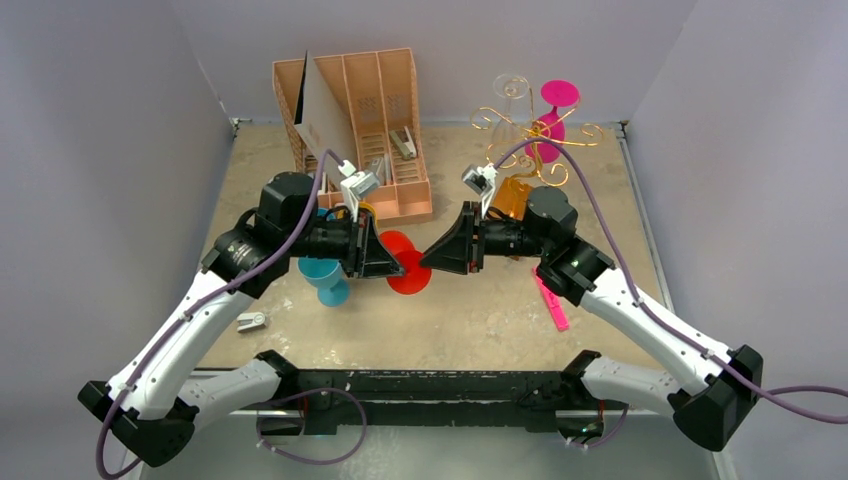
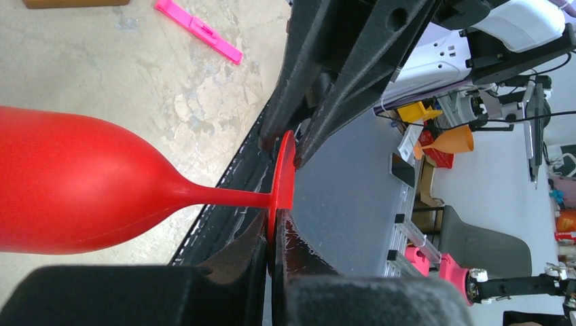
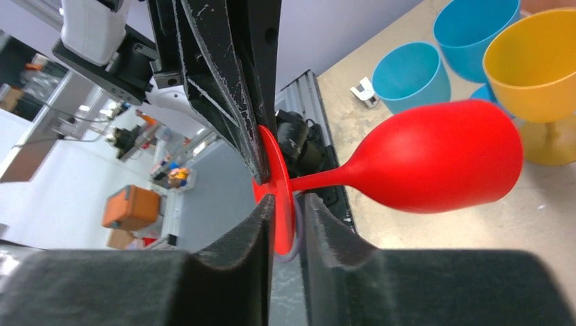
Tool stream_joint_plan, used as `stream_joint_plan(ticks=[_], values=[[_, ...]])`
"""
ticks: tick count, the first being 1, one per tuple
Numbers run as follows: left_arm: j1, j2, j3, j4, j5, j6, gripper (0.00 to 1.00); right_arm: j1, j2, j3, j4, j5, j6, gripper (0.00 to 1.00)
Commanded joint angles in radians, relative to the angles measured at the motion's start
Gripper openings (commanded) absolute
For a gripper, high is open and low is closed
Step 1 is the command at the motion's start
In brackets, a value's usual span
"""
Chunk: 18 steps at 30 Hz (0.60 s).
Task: Take the wine glass off the wine glass rack
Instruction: Place the wine glass at the center of the board.
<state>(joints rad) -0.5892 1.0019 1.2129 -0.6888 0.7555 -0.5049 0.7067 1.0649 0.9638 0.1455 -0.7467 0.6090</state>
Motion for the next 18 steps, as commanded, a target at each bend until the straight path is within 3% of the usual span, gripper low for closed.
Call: stream_joint_plan(ticks=[1,5,8,18], values=[[0.0,-0.013,-0.014,0.077,0.052,-0.007,0.0,0.002,-0.026,0.005,0.039,-0.015,0.016,0.33],[-0.001,-0.018,-0.026,0.126,0.062,-0.022,0.0,0.002,-0.011,0.003,0.037,-0.082,0.059,0.42],[-0.001,-0.025,-0.031,0.136,0.059,-0.022,0.0,0.002,0.014,0.014,0.02,-0.125,0.089,0.43],[-0.001,-0.043,-0.034,0.12,0.038,-0.014,0.0,0.002,0.049,0.019,0.045,-0.156,0.145,0.2]])
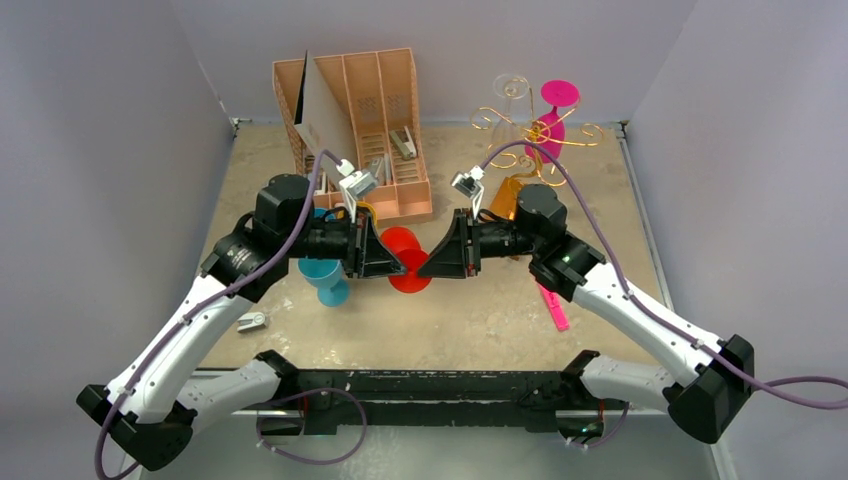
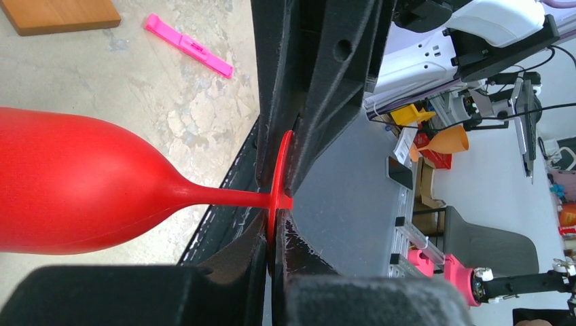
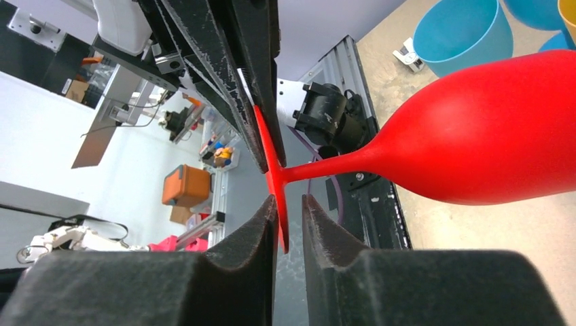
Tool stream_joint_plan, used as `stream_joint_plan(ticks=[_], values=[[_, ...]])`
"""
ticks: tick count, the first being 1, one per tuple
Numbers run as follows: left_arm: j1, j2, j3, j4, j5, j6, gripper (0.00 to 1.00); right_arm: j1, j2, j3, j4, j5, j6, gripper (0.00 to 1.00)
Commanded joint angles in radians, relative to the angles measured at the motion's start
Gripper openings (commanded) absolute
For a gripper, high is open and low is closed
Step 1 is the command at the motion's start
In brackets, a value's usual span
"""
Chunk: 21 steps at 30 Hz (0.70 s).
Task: Take the wine glass off the wine glass rack
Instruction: Place the wine glass at the center of the board.
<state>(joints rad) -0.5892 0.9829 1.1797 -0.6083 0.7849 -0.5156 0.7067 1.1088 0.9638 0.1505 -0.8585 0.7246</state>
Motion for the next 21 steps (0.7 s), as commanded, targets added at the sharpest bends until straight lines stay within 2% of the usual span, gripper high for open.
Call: stream_joint_plan(ticks=[1,5,8,11,16,21], values=[[-0.001,-0.024,-0.001,0.039,0.008,-0.003,0.0,0.002,0.009,0.019,0.048,-0.045,0.035,0.16],[-0.001,-0.024,-0.002,0.034,0.005,-0.001,0.0,0.002,0.004,0.001,0.11,-0.042,0.06,0.0],[-0.001,-0.02,0.0,0.011,-0.047,-0.004,0.02,0.002,-0.01,-0.003,0.117,-0.036,0.05,0.0],[-0.001,0.001,0.005,-0.035,-0.074,0.001,0.2,0.002,-0.043,-0.004,0.05,0.022,-0.02,0.0],[-0.001,0.006,0.009,-0.048,-0.078,0.003,0.41,0.003,-0.104,-0.027,-0.013,0.142,-0.121,0.0],[-0.001,-0.018,0.011,-0.048,-0.106,0.005,0.54,0.002,-0.134,-0.059,-0.023,0.188,-0.184,0.0]])
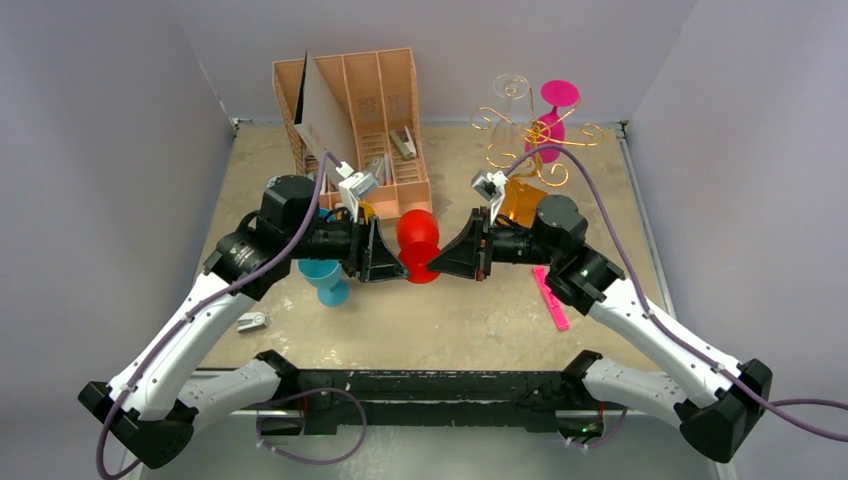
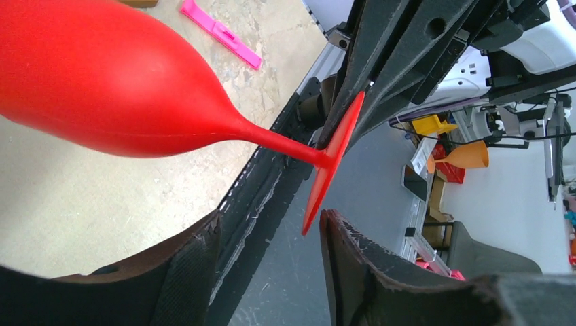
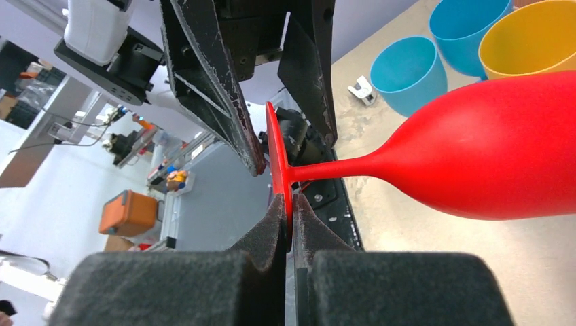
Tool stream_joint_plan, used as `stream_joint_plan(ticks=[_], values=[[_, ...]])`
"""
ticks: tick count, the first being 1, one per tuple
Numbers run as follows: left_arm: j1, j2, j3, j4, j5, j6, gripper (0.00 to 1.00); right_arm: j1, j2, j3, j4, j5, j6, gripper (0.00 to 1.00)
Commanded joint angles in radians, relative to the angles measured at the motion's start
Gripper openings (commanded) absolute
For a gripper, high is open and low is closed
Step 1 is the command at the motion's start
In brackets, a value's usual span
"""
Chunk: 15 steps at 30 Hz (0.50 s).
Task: Take the wine glass off the wine glass rack
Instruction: Place the wine glass at the center of the board.
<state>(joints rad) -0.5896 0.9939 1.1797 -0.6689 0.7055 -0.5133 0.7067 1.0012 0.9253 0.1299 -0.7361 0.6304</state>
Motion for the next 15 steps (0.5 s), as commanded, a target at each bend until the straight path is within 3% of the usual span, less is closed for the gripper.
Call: stream_joint_plan(ticks=[1,9,15], values=[[-0.001,-0.033,0.012,0.012,-0.026,0.001,0.54,0.004,-0.028,-0.02,-0.013,0.066,-0.103,0.0],[-0.001,-0.011,0.013,0.02,0.045,0.007,0.55,0.004,-0.003,0.005,-0.015,0.034,-0.098,0.0],[-0.001,0.008,0.018,0.028,0.06,0.012,0.44,0.005,0.032,0.009,0.027,-0.029,-0.052,0.0]])
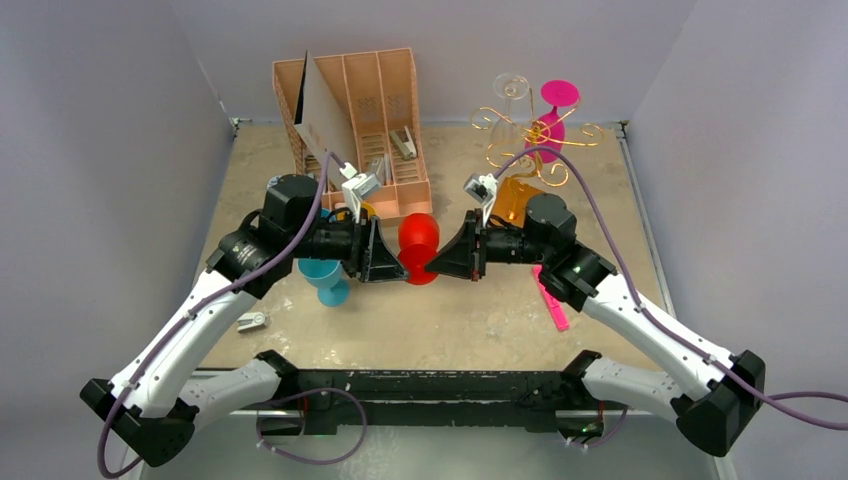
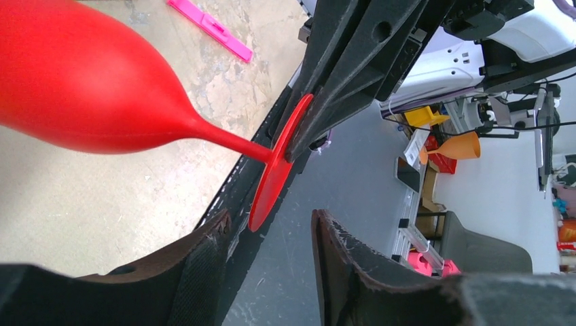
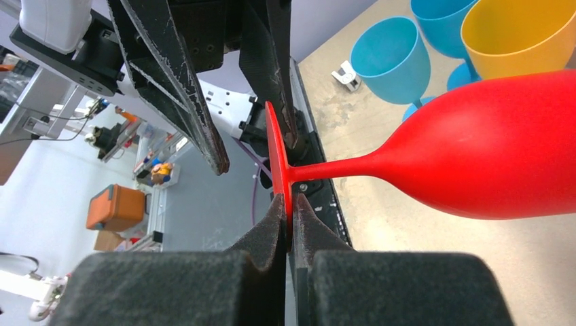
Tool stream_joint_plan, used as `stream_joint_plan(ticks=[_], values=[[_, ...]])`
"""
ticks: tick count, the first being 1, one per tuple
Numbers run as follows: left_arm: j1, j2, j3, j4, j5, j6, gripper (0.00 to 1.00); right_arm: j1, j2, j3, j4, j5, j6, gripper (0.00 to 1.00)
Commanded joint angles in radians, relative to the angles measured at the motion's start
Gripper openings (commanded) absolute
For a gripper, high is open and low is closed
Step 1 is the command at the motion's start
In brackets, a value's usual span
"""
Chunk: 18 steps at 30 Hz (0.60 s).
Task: Take the wine glass off the wine glass rack
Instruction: Place the wine glass at the center of the board.
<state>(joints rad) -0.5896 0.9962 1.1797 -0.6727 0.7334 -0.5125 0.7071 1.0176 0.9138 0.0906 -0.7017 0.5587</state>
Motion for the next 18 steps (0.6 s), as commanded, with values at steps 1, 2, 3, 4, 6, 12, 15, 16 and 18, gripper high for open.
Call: stream_joint_plan(ticks=[1,2,3,4,6,12,15,16,18], values=[[-0.001,0.007,0.018,0.039,0.032,0.009,0.43,0.005,0.019,0.023,0.068,-0.081,0.023,0.0],[-0.001,0.007,0.017,0.045,0.031,0.006,0.41,0.006,0.022,0.025,0.07,-0.094,0.023,0.0],[-0.001,0.007,0.017,0.05,0.031,0.003,0.39,0.006,0.022,0.026,0.07,-0.105,0.023,0.0],[-0.001,0.008,0.017,0.055,0.031,0.001,0.35,0.006,0.024,0.027,0.07,-0.116,0.021,0.0],[0.0,0.01,0.015,0.063,0.032,-0.001,0.3,0.009,0.024,0.029,0.072,-0.132,0.021,0.0],[-0.001,0.015,0.013,0.082,0.047,-0.004,0.1,0.01,0.036,0.043,0.054,-0.142,0.033,0.0],[-0.001,0.022,0.012,0.087,0.071,-0.002,0.0,0.011,0.051,0.055,0.035,-0.151,0.041,0.02],[-0.002,0.021,0.011,0.09,0.075,-0.003,0.0,0.009,0.057,0.055,0.039,-0.153,0.048,0.06],[-0.006,0.017,0.006,0.103,0.078,-0.004,0.0,0.009,0.065,0.048,0.057,-0.16,0.066,0.15]])
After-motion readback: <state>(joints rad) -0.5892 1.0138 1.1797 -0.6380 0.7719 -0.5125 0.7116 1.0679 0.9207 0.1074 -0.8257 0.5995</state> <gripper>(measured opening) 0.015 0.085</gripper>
